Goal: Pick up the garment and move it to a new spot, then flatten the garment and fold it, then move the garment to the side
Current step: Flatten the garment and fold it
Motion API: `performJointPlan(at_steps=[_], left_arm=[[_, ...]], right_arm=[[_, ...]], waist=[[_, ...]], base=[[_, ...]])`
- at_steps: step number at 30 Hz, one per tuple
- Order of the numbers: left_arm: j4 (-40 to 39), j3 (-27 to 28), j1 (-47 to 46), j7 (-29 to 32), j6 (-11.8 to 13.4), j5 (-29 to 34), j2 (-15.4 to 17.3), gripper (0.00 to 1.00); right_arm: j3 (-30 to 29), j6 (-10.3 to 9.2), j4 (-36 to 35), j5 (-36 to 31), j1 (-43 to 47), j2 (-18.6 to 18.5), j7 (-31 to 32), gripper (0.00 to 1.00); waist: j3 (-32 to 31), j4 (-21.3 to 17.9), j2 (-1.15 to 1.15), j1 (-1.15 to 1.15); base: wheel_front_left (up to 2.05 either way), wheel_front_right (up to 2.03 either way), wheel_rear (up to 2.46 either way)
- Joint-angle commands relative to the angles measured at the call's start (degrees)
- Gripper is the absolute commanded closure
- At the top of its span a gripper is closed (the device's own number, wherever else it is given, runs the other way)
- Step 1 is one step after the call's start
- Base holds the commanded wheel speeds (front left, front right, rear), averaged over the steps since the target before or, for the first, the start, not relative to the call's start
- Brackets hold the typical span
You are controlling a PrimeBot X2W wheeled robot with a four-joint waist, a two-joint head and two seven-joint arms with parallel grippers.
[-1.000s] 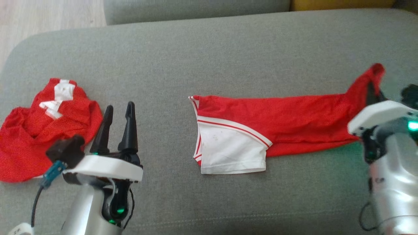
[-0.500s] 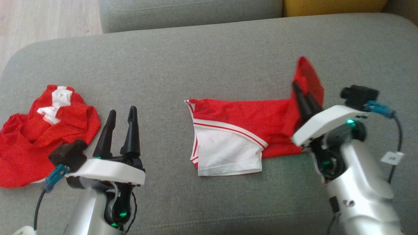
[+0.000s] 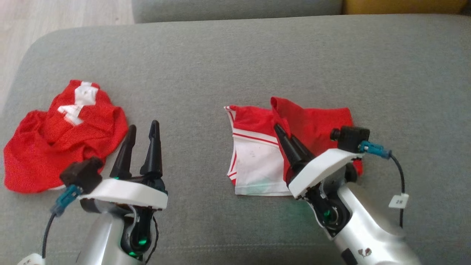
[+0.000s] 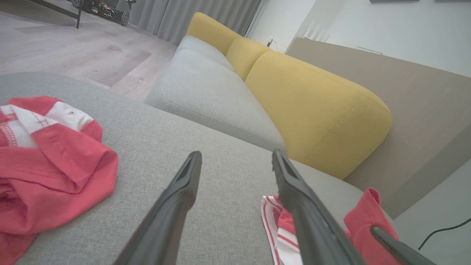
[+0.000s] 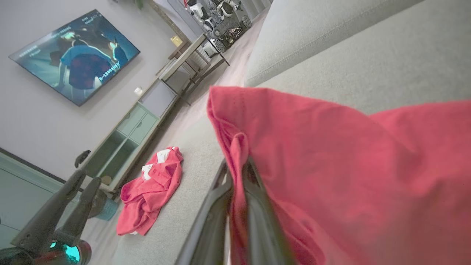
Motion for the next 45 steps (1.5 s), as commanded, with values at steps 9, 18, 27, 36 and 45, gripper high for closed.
performJointPlan(at_steps=[9, 18, 27, 36, 45], left_arm=[[-1.27, 0.88, -3.06, -0.70, 0.02, -1.04, 0.40, 0.00], [-1.00, 0.62, -2.82, -0.70, 0.06, -1.29, 0.40, 0.00], [-1.66, 1.45, -2.61, -0.70, 0.31, -0.75, 0.40, 0.00], [-3.88, 1.48, -2.51, -0.70, 0.20, -1.37, 0.40, 0.00], [-5.57, 0.47, -1.61, -0.70, 1.31, -0.58, 0.40, 0.00]], right_arm=[[9.06, 0.37, 6.47, 9.59, -6.74, 0.68, -7.71, 1.00], [17.52, 0.37, 11.51, 17.44, -10.93, 0.68, -12.60, 0.00], [10.46, 0.37, 20.40, 8.34, -19.83, 0.57, -15.65, 0.00], [-4.92, 0.37, 12.84, -11.83, -15.43, -6.83, -15.71, 0.00], [-19.61, 0.37, -3.55, -29.27, -0.23, -9.36, -15.72, 0.00]], waist=[[2.29, 3.28, 0.00, 0.00], [2.70, 3.65, 0.00, 0.00], [2.07, 0.61, 0.00, 0.00], [1.27, -1.89, 0.00, 0.00], [0.38, -2.98, 0.00, 0.00]], base=[[0.00, 0.00, 0.00], [0.00, 0.00, 0.00], [0.00, 0.00, 0.00], [0.00, 0.00, 0.00], [0.00, 0.00, 0.00]])
